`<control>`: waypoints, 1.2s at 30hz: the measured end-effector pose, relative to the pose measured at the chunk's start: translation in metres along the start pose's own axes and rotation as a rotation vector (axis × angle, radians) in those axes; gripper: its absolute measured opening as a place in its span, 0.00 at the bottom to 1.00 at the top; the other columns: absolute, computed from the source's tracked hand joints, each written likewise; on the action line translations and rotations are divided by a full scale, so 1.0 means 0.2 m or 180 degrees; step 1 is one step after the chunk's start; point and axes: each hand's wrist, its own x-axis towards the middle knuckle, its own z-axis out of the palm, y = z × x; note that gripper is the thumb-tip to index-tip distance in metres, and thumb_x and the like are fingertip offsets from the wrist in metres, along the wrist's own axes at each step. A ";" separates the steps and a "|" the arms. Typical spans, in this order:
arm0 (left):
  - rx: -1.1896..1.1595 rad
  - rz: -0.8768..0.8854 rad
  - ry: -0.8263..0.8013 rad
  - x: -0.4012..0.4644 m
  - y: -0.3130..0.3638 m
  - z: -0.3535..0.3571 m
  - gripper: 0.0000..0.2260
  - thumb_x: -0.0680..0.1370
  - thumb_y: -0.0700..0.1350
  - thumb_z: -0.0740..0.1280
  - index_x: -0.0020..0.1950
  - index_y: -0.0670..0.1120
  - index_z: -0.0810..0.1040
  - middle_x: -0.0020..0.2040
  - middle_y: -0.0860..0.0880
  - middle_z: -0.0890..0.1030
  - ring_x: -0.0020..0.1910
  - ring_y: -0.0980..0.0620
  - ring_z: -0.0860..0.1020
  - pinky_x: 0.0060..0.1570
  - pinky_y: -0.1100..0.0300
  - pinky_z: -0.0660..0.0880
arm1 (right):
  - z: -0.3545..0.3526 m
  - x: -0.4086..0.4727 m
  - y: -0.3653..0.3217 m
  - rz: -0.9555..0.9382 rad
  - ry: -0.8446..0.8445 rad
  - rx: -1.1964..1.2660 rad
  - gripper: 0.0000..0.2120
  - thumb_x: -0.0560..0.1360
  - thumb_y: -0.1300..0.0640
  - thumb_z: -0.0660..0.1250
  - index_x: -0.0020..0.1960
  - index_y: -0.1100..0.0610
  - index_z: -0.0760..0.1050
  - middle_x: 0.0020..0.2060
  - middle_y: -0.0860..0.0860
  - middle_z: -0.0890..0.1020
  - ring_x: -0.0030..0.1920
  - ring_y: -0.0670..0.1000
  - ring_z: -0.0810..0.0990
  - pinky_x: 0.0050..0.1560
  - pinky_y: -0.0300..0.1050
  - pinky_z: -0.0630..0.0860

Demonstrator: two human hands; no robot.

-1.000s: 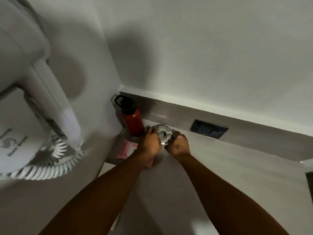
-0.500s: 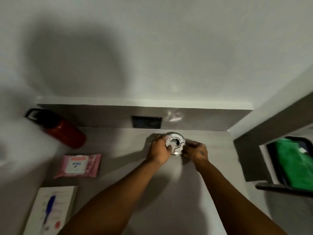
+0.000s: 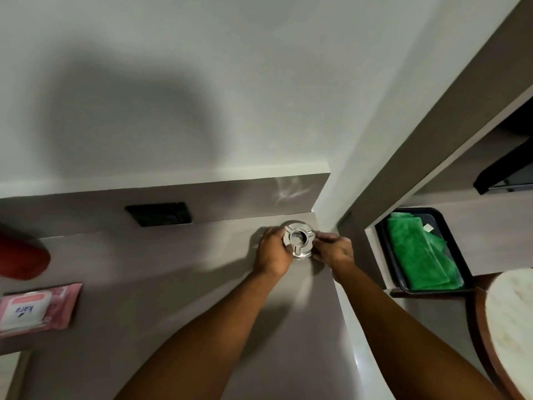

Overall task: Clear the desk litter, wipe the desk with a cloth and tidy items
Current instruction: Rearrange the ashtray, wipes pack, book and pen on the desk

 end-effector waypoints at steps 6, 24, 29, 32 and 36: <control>-0.0150 -0.0018 0.0155 -0.03 -0.09 -0.06 0.23 0.73 0.43 0.74 0.67 0.41 0.76 0.65 0.41 0.78 0.65 0.43 0.76 0.68 0.51 0.72 | 0.02 -0.05 -0.02 -0.1071 0.0475 -0.1467 0.13 0.74 0.59 0.73 0.58 0.57 0.81 0.54 0.57 0.83 0.49 0.52 0.81 0.52 0.40 0.75; -0.0316 -0.1457 0.1735 -0.59 -1.27 -1.56 0.24 0.75 0.42 0.72 0.70 0.40 0.73 0.64 0.40 0.79 0.63 0.41 0.78 0.66 0.52 0.73 | 1.80 -1.02 0.17 -0.1004 -0.2265 -0.1058 0.15 0.79 0.66 0.62 0.65 0.67 0.75 0.66 0.61 0.76 0.57 0.60 0.80 0.66 0.51 0.74; -0.0769 -0.1476 0.1936 -0.62 -1.50 -1.81 0.23 0.74 0.39 0.72 0.68 0.44 0.73 0.62 0.43 0.82 0.62 0.44 0.80 0.62 0.49 0.76 | 2.20 -1.24 0.21 -0.1011 -0.2526 -0.1001 0.16 0.79 0.63 0.65 0.66 0.59 0.76 0.60 0.56 0.80 0.63 0.59 0.79 0.64 0.46 0.76; -0.0904 -0.1308 0.2007 -0.57 -1.56 -1.88 0.25 0.73 0.41 0.74 0.69 0.46 0.72 0.64 0.46 0.81 0.63 0.48 0.79 0.64 0.51 0.74 | 2.34 -1.29 0.23 -0.1205 -0.2581 -0.1232 0.18 0.80 0.58 0.65 0.69 0.49 0.74 0.66 0.52 0.77 0.64 0.55 0.77 0.64 0.51 0.77; -0.1142 -0.1250 0.1922 -0.47 -1.63 -1.95 0.33 0.70 0.39 0.77 0.72 0.47 0.69 0.67 0.45 0.79 0.66 0.45 0.77 0.67 0.48 0.73 | 2.43 -1.33 0.22 -0.0956 -0.2717 -0.0936 0.20 0.82 0.53 0.62 0.73 0.48 0.70 0.71 0.54 0.74 0.68 0.57 0.74 0.69 0.58 0.72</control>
